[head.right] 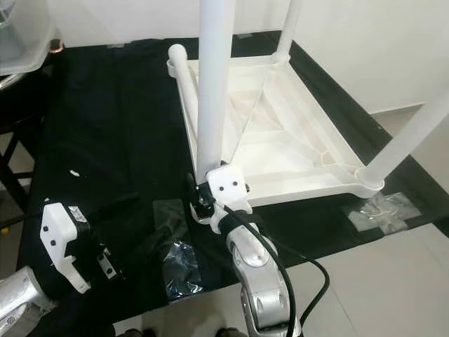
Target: Building children table
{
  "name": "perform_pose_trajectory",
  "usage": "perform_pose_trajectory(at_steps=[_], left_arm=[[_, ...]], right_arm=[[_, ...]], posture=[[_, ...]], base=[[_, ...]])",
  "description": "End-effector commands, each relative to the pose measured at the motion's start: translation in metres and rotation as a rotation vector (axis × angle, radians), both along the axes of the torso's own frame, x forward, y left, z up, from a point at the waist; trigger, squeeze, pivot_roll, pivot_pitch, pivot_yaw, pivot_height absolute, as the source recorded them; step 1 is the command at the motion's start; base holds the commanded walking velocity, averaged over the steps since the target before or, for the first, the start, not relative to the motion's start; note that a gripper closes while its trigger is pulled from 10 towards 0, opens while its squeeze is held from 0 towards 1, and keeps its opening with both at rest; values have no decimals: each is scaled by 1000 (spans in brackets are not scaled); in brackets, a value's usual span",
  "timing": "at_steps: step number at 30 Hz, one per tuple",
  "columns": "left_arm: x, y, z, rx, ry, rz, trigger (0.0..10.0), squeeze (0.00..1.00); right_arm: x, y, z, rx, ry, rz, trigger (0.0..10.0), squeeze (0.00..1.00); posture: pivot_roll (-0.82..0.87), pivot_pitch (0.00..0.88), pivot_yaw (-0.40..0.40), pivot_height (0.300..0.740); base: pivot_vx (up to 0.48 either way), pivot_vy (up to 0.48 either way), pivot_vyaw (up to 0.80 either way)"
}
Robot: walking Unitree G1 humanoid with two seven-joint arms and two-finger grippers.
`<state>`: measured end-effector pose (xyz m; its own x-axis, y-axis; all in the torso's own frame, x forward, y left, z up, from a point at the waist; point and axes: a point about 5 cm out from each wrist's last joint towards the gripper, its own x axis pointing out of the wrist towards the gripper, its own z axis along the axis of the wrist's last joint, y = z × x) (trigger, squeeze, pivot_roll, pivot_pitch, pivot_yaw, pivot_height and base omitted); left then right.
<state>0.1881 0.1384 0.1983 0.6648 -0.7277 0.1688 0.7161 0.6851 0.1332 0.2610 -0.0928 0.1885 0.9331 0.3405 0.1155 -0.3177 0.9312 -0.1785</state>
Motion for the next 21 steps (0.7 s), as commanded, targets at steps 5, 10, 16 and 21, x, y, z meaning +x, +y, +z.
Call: perform_pose_trajectory(at_steps=[5, 10, 16, 21], left_arm=[[2, 5, -8, 5, 19, 34, 10000, 0], [5, 16, -14, 0, 30, 92, 10000, 0], [13, 39, -29, -25, 45, 247, 10000, 0], [16, 51, -45, -31, 62, 370, 10000, 0]], right_arm=[[-14, -4, -2, -12, -14, 29, 10000, 1000], [-33, -12, -10, -36, 1, 53, 10000, 0], [-43, -30, -24, -80, 46, -15, 10000, 0], [-44, -39, -30, -81, 69, -78, 10000, 0]], posture=[[33, 195, -29, 740], [16, 194, -15, 740], [0, 180, 9, 740], [-6, 164, 15, 740]], base=[[0, 0, 0], [0, 0, 0], [0, 0, 0], [0, 0, 0]])
